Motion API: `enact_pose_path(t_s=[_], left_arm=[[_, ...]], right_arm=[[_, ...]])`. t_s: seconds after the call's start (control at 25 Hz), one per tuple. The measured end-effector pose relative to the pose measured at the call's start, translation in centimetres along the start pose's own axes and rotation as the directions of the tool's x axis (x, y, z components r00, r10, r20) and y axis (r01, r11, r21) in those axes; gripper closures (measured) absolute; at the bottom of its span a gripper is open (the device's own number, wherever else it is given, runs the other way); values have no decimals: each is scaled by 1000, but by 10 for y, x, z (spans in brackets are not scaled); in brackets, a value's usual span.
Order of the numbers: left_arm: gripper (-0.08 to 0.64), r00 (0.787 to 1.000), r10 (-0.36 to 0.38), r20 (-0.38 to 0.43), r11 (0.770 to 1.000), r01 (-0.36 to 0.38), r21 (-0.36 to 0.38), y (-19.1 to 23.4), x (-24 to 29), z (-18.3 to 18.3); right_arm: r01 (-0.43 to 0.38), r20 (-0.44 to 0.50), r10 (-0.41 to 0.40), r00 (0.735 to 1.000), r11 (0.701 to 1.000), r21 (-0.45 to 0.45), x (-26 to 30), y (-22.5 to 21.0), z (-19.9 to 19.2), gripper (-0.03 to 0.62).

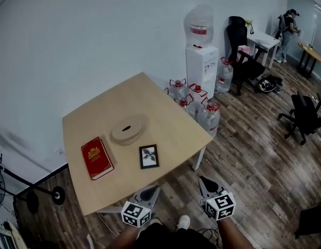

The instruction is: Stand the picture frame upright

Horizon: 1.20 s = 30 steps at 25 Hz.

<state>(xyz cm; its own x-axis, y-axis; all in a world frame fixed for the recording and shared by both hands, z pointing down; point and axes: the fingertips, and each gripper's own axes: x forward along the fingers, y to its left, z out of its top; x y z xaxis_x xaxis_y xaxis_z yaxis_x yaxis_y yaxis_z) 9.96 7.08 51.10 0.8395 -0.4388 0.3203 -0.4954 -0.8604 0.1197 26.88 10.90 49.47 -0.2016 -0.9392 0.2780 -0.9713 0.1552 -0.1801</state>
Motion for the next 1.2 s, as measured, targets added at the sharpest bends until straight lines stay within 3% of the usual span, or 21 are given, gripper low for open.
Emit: enact_pose_path(t_s=[0.4,0.88,1.2], left_arm=[[557,994,109,9,994,-109,-26,58,-1,4],[557,976,216,24,973,-213,-85,150,-26,1],[557,974,220,45,972,-215,-96,212,-32,15]], right_arm=[[-97,-46,95,994,994,-41,70,10,9,583],[-213,-78,208,975,974,-73,167,66,29,583],[-293,-142,280,949,953,-79,232,108,33,583]])
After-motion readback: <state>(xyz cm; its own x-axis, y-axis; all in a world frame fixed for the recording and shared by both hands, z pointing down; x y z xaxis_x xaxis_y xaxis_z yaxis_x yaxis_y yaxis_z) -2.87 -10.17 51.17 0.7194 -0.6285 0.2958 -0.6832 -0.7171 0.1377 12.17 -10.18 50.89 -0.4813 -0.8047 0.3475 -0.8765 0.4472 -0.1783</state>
